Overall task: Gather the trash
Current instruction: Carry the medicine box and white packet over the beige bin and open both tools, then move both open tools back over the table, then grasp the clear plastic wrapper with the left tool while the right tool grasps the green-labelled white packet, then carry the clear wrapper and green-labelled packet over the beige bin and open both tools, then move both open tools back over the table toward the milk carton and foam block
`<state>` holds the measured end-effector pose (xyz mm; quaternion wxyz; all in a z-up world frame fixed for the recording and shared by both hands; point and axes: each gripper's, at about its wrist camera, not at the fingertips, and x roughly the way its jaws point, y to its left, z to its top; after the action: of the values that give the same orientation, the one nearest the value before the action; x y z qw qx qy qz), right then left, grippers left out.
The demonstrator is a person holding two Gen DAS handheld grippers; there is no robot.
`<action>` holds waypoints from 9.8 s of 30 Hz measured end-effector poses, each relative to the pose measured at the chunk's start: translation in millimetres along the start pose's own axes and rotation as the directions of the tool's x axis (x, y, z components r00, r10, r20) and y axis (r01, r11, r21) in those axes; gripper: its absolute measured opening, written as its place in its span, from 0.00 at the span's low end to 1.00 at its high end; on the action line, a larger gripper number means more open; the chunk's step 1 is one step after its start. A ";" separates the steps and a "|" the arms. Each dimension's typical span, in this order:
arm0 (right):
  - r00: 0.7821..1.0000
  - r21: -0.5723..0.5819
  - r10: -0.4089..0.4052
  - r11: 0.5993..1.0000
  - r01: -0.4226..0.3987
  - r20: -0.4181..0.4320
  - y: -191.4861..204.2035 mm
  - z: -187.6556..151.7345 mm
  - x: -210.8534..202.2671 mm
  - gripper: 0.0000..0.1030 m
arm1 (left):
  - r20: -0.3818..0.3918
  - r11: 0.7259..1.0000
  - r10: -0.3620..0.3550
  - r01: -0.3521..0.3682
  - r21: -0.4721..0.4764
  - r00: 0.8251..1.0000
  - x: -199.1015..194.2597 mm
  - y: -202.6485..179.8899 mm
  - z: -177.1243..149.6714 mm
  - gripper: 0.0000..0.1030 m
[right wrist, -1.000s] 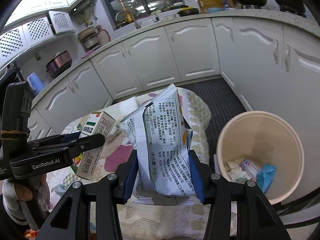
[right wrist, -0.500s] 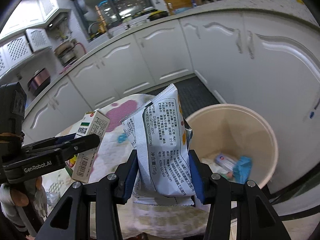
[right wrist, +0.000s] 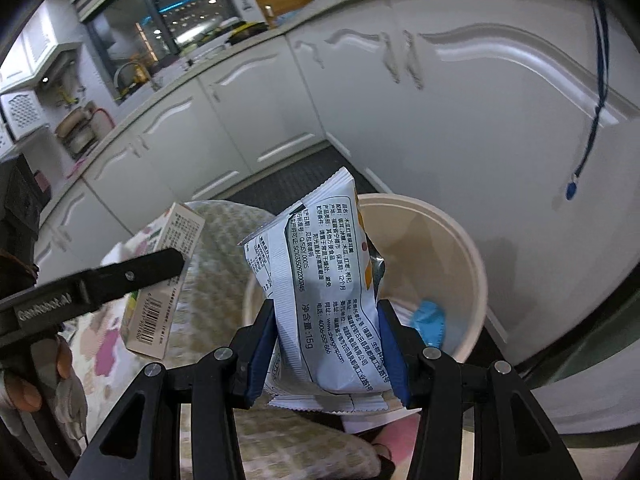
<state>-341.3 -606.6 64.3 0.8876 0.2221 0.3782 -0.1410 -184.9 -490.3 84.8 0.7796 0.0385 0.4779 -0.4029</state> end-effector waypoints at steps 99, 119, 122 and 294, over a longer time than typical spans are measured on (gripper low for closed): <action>0.925 -0.600 0.232 0.708 -0.373 -0.301 381.0 -40.9 150.8 0.68 | -0.077 0.941 0.232 -0.244 -0.233 0.970 -199.0 232.3 -192.3 0.24; 0.911 -0.549 0.305 0.728 -0.410 -0.277 329.4 -75.6 77.1 0.32 | -0.022 0.926 0.247 -0.243 -0.288 0.969 -193.5 230.2 -171.5 0.24; 0.912 -0.532 0.308 0.742 -0.407 -0.269 322.0 -78.2 69.1 0.32 | -0.015 0.925 0.267 -0.261 -0.277 0.963 -189.1 225.9 -170.5 0.24; 0.951 -0.400 0.251 0.864 -0.305 -0.183 282.0 -6.7 83.3 0.68 | 0.001 0.964 0.252 -0.251 -0.092 0.968 -236.6 289.7 -119.2 0.68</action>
<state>-171.3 -367.1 80.1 0.9001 0.0850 0.4181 0.0881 -129.0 -102.5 109.8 0.8282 0.0608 0.4823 -0.2790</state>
